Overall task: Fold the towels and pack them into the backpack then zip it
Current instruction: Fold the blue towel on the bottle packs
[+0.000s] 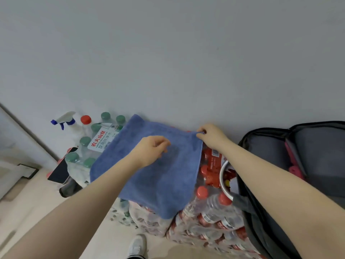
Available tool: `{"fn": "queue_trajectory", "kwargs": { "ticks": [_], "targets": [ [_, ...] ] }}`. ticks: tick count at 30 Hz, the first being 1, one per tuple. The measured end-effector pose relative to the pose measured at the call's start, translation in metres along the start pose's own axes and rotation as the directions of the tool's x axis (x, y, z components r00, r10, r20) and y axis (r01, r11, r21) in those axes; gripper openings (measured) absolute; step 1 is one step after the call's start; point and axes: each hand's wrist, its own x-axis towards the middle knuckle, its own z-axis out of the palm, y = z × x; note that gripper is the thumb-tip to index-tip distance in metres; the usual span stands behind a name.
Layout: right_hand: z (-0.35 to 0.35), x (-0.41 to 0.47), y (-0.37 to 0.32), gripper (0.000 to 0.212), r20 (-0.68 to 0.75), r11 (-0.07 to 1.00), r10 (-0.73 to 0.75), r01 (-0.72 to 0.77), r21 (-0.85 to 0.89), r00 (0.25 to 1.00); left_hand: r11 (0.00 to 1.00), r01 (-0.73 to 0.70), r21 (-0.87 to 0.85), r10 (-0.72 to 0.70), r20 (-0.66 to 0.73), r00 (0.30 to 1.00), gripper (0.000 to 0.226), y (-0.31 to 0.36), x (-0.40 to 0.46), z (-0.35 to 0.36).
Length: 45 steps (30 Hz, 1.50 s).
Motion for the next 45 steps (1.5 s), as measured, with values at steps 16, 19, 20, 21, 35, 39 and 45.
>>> {"fn": "queue_trajectory", "kwargs": {
  "ticks": [16, 19, 20, 21, 35, 39, 45],
  "targets": [
    [0.018, 0.023, -0.003, 0.024, 0.106, 0.819, 0.090, -0.013, -0.574, 0.990, 0.770, -0.134, 0.623, 0.059, 0.139, 0.988, 0.030, -0.083, 0.126, -0.085],
    [0.026, 0.024, -0.006, 0.031, 0.125, 0.743, 0.109, 0.003, -0.669, 0.986, 0.799, -0.229, 0.556, 0.127, 0.216, 0.968, 0.016, -0.084, 0.130, -0.096],
    [0.029, 0.024, -0.007, 0.033, 0.120, 0.720, 0.116, -0.001, -0.694, 0.986, 0.812, -0.248, 0.527, 0.143, 0.233, 0.962, 0.015, -0.084, 0.130, -0.099],
    [0.031, 0.023, -0.009, 0.033, 0.114, 0.709, 0.132, -0.013, -0.705, 0.985, 0.833, -0.257, 0.489, 0.160, 0.232, 0.959, 0.020, -0.084, 0.128, -0.102],
    [0.003, -0.033, -0.044, 0.018, -0.255, 0.950, 0.159, -0.078, 0.302, 0.954, 0.956, -0.184, -0.230, 0.187, -0.011, 0.982, 0.013, -0.088, 0.067, -0.150],
    [-0.011, -0.062, -0.056, 0.004, -0.269, 0.990, 0.018, -0.055, -0.133, 0.963, 0.953, -0.286, -0.095, 0.289, 0.013, 0.957, 0.026, -0.093, 0.037, -0.165],
    [-0.005, -0.131, -0.069, 0.007, -0.298, 0.907, -0.153, 0.014, -0.422, 0.942, 0.883, -0.470, 0.019, 0.470, 0.004, 0.883, 0.053, -0.076, -0.039, -0.166]
  ]
}}
